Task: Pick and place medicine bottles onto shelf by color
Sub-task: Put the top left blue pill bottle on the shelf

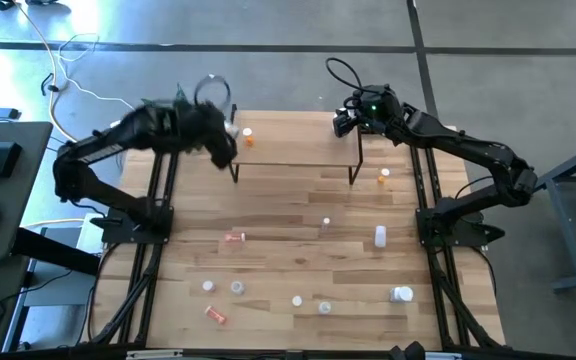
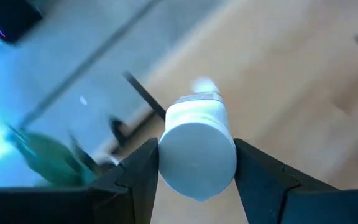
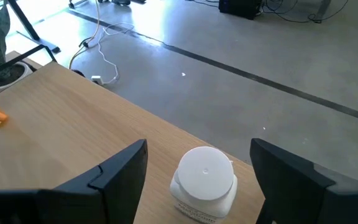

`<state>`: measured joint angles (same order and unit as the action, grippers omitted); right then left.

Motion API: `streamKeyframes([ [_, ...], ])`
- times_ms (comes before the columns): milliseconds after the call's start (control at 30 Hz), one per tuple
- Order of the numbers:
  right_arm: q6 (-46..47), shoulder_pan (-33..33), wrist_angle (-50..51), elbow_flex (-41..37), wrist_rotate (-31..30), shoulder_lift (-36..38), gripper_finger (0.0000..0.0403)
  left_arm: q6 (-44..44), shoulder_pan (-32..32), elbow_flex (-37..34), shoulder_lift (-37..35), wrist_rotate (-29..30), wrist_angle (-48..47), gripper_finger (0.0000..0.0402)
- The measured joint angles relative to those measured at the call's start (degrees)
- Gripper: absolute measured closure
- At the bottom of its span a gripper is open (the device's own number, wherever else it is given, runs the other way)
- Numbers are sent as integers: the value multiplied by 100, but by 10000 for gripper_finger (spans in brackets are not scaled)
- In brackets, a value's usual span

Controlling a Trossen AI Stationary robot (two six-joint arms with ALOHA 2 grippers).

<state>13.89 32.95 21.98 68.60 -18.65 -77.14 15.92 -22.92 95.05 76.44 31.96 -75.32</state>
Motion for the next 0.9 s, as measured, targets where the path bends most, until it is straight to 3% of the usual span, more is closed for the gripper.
streamKeyframes([
  [300, 15, 0, 2, 0, 0, 0, 128, -2543, -1580, 383, 20, -589, 1543, 234],
  [567, 53, 0, 200, 0, 0, 0, 128, -3160, -2370, 389, 521, -1770, 1637, 234],
  [767, 167, 0, 343, 0, 0, 0, 128, -3530, -2375, 386, 1015, -1997, 1603, 234],
  [900, 173, 0, 477, 0, 0, 0, 128, -3518, -2420, 751, 1403, -1989, 1059, 234],
])
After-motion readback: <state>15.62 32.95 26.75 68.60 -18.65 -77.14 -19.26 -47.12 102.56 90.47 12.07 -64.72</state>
